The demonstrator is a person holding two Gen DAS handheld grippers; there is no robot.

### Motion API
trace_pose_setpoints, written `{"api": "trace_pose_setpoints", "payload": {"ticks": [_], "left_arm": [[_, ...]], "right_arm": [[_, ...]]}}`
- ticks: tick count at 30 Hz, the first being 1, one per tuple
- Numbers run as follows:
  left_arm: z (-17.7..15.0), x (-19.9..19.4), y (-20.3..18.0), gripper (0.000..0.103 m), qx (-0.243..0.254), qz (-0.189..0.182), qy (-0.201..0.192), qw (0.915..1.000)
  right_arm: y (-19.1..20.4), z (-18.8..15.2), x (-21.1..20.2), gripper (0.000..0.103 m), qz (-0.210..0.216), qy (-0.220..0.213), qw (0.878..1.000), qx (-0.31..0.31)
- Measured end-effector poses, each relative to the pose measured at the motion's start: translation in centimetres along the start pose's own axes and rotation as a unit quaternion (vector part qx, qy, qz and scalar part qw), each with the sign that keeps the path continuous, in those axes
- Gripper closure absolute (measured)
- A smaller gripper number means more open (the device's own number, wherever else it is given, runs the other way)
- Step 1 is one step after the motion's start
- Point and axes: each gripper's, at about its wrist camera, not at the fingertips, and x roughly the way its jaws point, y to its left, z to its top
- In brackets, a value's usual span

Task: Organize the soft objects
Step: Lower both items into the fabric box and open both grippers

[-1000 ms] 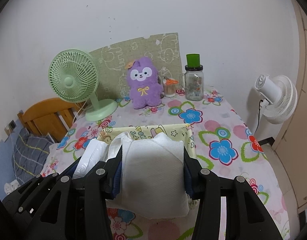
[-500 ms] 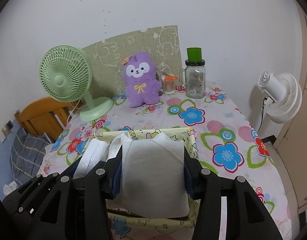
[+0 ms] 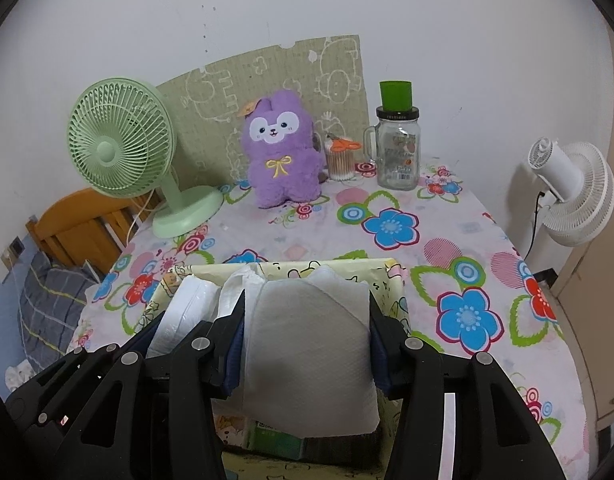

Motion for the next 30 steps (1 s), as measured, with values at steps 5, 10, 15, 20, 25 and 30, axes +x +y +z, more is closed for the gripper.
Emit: {"api": "trace_pose_setpoints", "payload": {"ticks": [5, 10, 15, 20, 25, 30], "left_arm": [[-0.1, 0.4, 0.1, 0.072, 0.001, 0.009, 0.004, 1.0], [-0.3, 0.5, 0.4, 0.055, 0.001, 0.011, 0.009, 0.9999], [-0.6, 0.0, 0.9, 0.036, -0.004, 0.023, 0.009, 0.9997], [-1.0, 0.1, 1.1, 0.033, -0.007, 0.024, 0.016, 0.9996], [-0.9, -0.4, 1.1, 0.025, -0.011, 0.018, 0.008, 0.9998], [-1.0, -0.9, 1.2, 0.022, -0.017, 0.016, 0.005, 0.9997]], "right_arm": [[0.1, 0.1, 0.7, 0.045, -0.002, 0.006, 1.0, 0.0], [0.2, 0.0, 1.1, 0.027, 0.004, 0.011, 1.0, -0.001], [0.7, -0.1, 0.9, 0.019, 0.007, -0.001, 1.0, -0.01], [1.5, -0.2, 0.9, 0.01, 0.011, 0.002, 1.0, -0.024], [1.7, -0.4, 0.8, 0.009, 0.028, 0.009, 0.999, -0.025], [2.1, -0.6, 0.1, 0.008, 0.021, 0.003, 0.999, -0.034]]}}
